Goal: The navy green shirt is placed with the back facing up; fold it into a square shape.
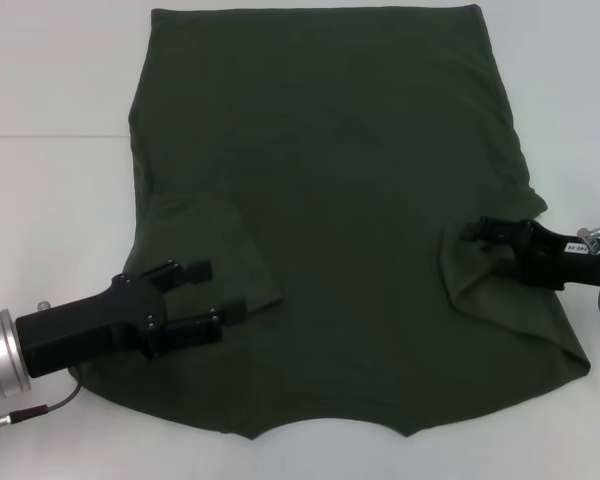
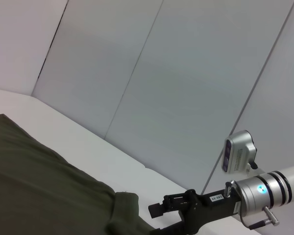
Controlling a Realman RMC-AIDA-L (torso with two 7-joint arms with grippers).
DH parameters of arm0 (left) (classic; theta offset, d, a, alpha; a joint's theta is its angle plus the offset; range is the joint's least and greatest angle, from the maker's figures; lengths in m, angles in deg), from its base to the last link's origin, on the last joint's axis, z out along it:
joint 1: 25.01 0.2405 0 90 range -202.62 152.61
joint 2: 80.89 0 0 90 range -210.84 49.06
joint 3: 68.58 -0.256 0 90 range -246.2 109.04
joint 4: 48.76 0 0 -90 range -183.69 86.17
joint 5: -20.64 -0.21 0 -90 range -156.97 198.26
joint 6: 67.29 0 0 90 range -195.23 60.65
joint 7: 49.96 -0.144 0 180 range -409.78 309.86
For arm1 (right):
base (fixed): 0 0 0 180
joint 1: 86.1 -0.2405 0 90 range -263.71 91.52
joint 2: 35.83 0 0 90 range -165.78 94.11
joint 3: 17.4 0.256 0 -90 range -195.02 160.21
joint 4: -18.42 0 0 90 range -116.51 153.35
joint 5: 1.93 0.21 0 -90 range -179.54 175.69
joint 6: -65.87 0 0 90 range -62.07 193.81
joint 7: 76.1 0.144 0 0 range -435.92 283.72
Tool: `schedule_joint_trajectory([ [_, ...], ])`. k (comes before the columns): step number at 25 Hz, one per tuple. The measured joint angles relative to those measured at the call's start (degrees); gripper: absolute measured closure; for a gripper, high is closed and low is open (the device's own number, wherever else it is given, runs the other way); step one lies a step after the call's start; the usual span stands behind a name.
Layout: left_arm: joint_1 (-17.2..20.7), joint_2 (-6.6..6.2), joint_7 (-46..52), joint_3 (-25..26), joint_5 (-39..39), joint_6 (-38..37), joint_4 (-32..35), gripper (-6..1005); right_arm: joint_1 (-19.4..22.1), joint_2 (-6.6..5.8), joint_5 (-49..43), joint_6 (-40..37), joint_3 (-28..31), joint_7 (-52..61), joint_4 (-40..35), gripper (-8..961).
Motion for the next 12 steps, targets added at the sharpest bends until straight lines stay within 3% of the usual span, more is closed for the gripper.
schedule_joint_trajectory([
  [12, 0.0, 0.0, 0.1, 0.0, 0.0, -0.01, 0.08, 62, 0.11, -0.03, 0.0, 0.67, -0.01, -0.01, 0.07, 53],
])
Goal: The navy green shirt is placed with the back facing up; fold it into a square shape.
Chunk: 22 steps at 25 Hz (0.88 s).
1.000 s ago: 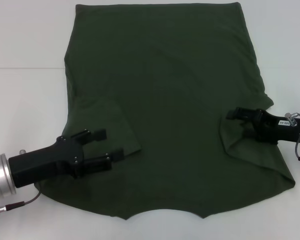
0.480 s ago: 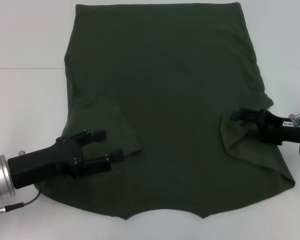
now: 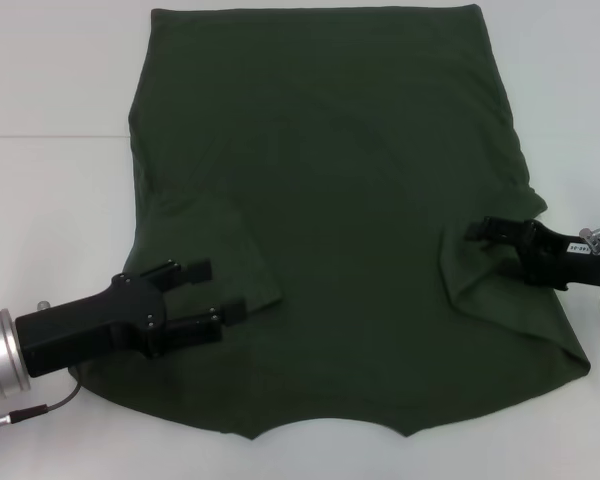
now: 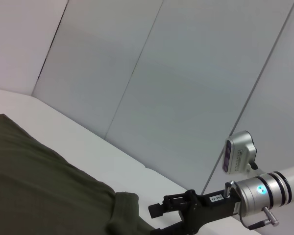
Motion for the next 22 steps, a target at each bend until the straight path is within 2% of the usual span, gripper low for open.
schedule_joint_trajectory([
  [22, -0.07, -0.09, -0.03, 0.0, 0.02, 0.0, 0.0, 61, -2.77, 1.8, 0.31, 1.07, 0.04, -0.78, 0.04, 54],
])
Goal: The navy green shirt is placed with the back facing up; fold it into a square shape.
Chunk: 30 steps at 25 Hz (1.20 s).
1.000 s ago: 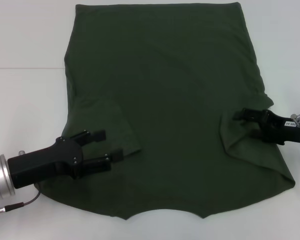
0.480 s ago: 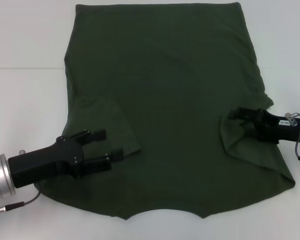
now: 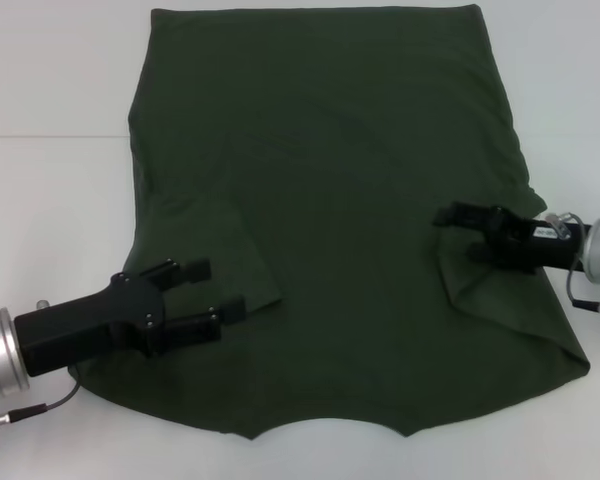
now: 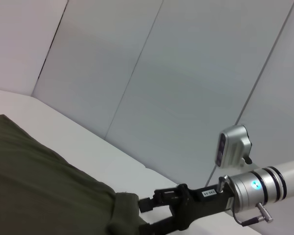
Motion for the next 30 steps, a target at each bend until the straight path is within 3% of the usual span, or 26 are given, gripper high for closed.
schedule_joint_trajectory([
  [8, 0.07, 0.0, 0.15, 0.03, 0.08, -0.07, 0.0, 61, -3.76, 1.21, 1.86, -0.07, 0.61, -4.0, -0.86, 54],
  [13, 0.04, -0.61, 3.1, 2.49, 0.16, -0.74, -0.1, 61, -0.41, 0.92, 11.8, -10.26, 0.7, -14.54, -4.53, 54],
  [16, -0.1, -1.8, 6.77, 3.92, 0.16, -0.89, -0.46, 62, 4.04, -0.19, 17.09, -17.36, 0.79, -19.29, -6.18, 54],
  [20, -0.04, -3.66, 11.0, 4.23, -0.02, -0.97, -1.42, 62, 9.12, -2.59, 18.45, -25.65, 0.72, -23.58, -6.76, 54],
  [22, -0.01, -5.33, 14.15, 3.55, -0.83, -0.97, -2.82, 62, 11.56, -3.64, 17.45, -29.16, 0.47, -25.94, -6.78, 54],
  [25, -0.31, -6.75, 18.45, 3.24, -2.83, -0.98, -3.46, 61, 14.94, -4.89, 16.03, -34.08, 0.69, -30.06, -7.13, 54],
  [30, -0.81, -10.41, 28.14, 3.07, -8.04, -1.91, -3.14, 61, 19.44, -6.31, 15.76, -38.14, 0.78, -33.72, -11.71, 54],
])
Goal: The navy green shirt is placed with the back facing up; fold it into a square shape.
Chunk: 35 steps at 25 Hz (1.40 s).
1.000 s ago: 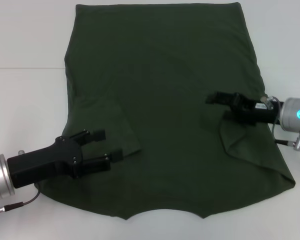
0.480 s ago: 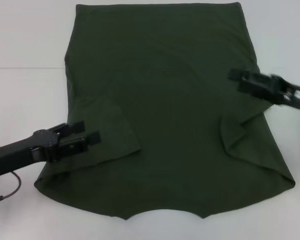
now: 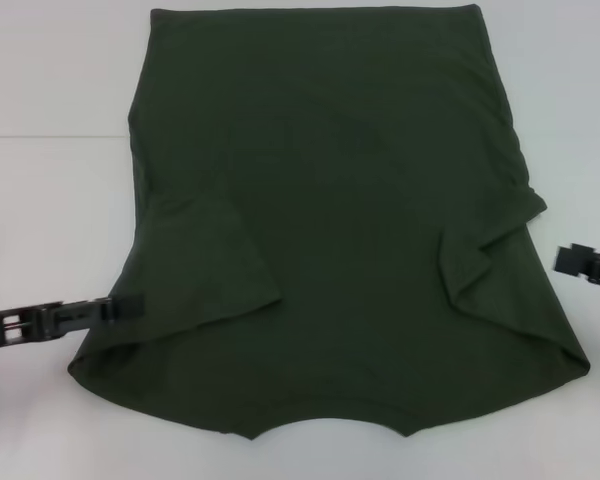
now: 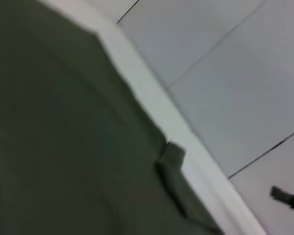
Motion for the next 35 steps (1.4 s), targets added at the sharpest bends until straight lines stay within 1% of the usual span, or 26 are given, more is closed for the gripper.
schedule_joint_trajectory([
  [1, -0.22, -0.86, 2.01, 0.03, -1.13, -0.42, 0.14, 61, 0.67, -0.23, -0.02, -0.73, 0.03, -0.99, -0.98, 53],
  [4, -0.55, -2.75, 6.34, 0.39, -3.99, -1.22, 0.47, 61, 1.52, -0.62, -0.61, -3.14, 0.09, -4.23, -2.4, 53],
  [7, -0.62, -3.66, 11.79, 0.59, -7.33, 0.02, 1.56, 62, 1.36, -0.74, -3.74, -4.56, 0.09, -7.6, -2.62, 53],
  [13, -2.66, -4.56, 23.87, 0.58, -16.19, 2.99, 2.81, 62, 0.98, 0.0, -8.66, -5.52, -0.06, -15.23, -2.63, 53],
  [16, -3.57, -4.64, 27.09, 0.48, -17.51, 3.33, 2.43, 61, 0.8, 0.21, -9.18, -5.9, -0.31, -17.88, -2.65, 53],
  [20, -4.21, -3.94, 28.47, -0.41, -17.62, 5.14, 2.07, 61, 0.55, 0.48, -9.75, -5.95, -0.52, -19.36, -2.68, 53],
  [27, -4.68, -3.36, 29.27, -1.31, -18.21, 9.14, 1.34, 61, -0.23, 1.07, -11.64, -6.31, -0.56, -19.79, -2.73, 53],
  [31, -4.89, -3.3, 29.77, -1.31, -20.46, 10.98, 1.27, 62, -0.35, 1.21, -11.99, -6.53, -0.48, -19.69, -2.93, 53],
  [35, -5.08, -3.04, 29.9, -1.31, -20.74, 11.44, 1.21, 62, -0.38, 1.26, -12.21, -6.58, -0.22, -19.47, -3.0, 53],
])
